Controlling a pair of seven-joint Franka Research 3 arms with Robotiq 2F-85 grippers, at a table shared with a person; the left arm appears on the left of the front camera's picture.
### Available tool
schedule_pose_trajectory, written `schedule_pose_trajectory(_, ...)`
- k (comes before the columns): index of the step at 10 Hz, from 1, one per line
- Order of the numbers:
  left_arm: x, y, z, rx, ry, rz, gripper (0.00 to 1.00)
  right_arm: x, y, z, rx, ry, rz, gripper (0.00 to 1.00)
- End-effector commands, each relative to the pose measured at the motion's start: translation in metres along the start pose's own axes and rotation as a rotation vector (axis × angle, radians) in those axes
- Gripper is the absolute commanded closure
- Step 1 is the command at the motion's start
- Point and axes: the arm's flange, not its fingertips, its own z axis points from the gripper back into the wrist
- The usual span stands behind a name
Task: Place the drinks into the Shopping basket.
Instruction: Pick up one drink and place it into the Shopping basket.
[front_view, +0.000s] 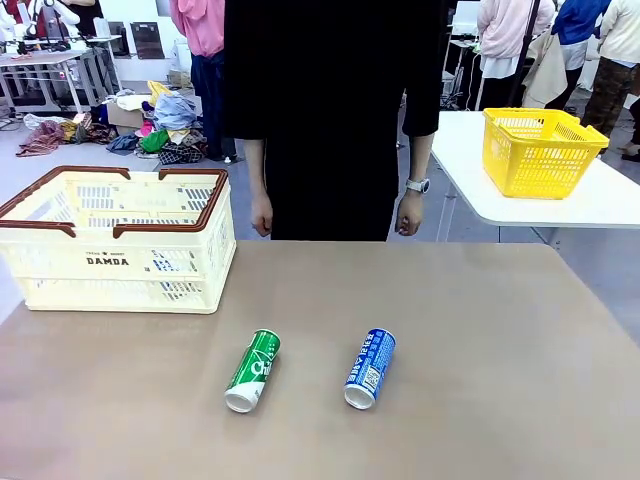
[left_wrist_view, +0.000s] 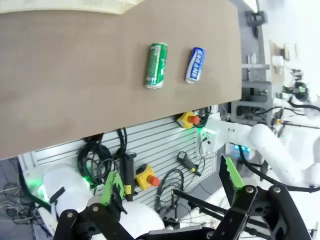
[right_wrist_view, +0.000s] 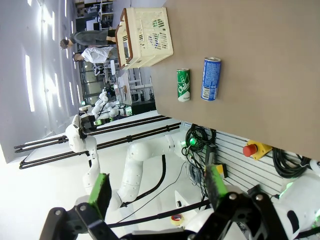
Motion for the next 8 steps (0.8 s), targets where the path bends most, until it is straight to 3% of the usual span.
schedule_pose_trajectory(1,0.024,-0.054,-0.002,0.01,0.038,-0.049,0.0,-0.002,-0.001,0.003,-0.008,0.008,0.018,0.0)
schedule_pose_trajectory(4,0.051,-0.172,-0.071,0.113,0.158,-0.082,0.0,-0.002,-0.001,0.003,-0.008,0.008,0.018,0.0)
schedule_pose_trajectory(6,0.058,-0.232,-0.151,0.222,0.206,-0.147,0.0,-0.002,-0.001,0.003,-0.008,0.008,0.018,0.0)
schedule_pose_trajectory(8,0.062,-0.274,-0.252,0.388,0.19,-0.232,0.0,-0.002,-0.001,0.003,-0.008,0.008,0.018,0.0)
